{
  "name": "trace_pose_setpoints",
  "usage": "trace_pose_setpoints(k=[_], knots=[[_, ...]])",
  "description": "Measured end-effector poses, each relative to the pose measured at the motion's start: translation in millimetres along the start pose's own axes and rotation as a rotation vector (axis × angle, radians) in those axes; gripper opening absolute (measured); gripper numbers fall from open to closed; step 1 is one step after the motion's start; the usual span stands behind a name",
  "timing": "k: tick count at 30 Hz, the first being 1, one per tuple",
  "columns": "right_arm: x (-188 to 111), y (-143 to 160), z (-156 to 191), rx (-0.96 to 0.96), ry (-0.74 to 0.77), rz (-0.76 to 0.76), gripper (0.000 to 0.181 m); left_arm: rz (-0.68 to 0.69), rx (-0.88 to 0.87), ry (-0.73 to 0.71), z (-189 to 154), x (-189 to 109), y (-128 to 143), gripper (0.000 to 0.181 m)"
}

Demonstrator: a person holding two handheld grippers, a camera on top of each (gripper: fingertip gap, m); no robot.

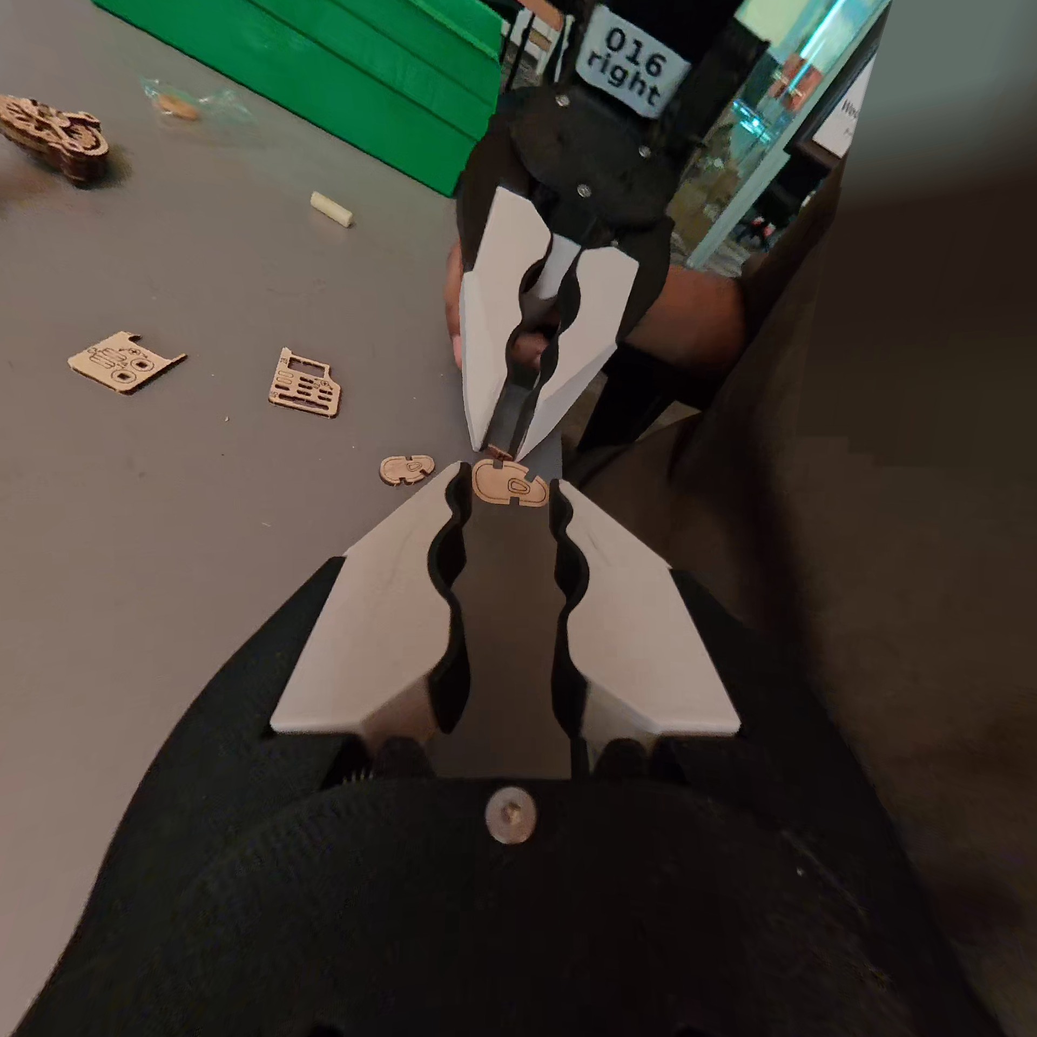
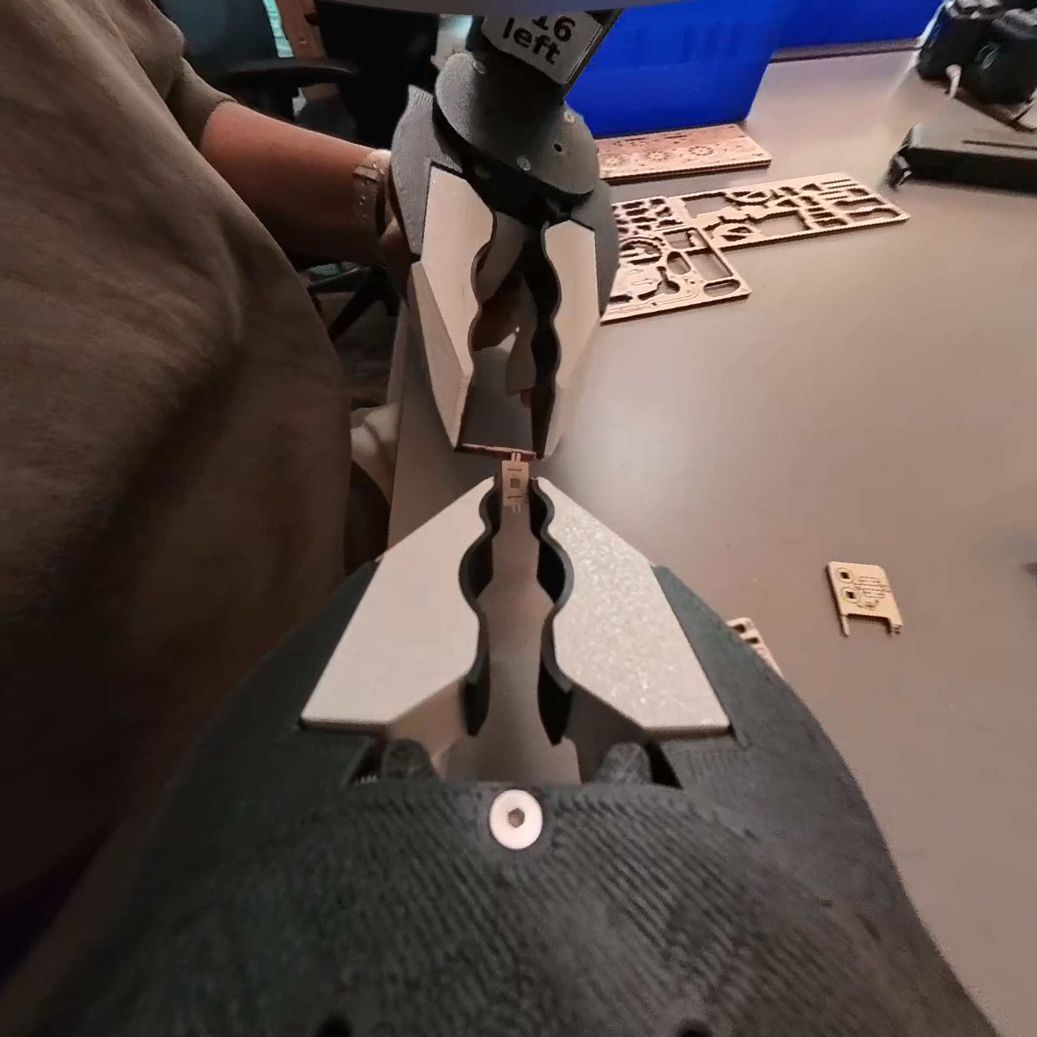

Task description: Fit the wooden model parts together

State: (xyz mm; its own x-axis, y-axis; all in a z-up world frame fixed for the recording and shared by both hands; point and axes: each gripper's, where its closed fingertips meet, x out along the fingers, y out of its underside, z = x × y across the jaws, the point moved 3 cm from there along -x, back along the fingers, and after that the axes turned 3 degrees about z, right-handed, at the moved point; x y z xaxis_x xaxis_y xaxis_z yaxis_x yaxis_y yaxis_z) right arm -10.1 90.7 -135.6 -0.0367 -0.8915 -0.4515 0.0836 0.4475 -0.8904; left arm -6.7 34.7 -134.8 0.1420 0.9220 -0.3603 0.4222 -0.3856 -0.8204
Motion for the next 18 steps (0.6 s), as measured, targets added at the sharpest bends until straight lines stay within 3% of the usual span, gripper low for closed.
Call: trace_pose_setpoints(k=[10, 18], knots=[[1, 4, 18, 0.142, -0.234, 0.012, 0.008, 0.047, 0.210, 0.033, -19, 5, 9, 0.025], [5, 13, 23, 0.143, -0.264, 0.077, 0.008, 0.126, 0.260, 0.014, -21, 10, 18, 0.025]])
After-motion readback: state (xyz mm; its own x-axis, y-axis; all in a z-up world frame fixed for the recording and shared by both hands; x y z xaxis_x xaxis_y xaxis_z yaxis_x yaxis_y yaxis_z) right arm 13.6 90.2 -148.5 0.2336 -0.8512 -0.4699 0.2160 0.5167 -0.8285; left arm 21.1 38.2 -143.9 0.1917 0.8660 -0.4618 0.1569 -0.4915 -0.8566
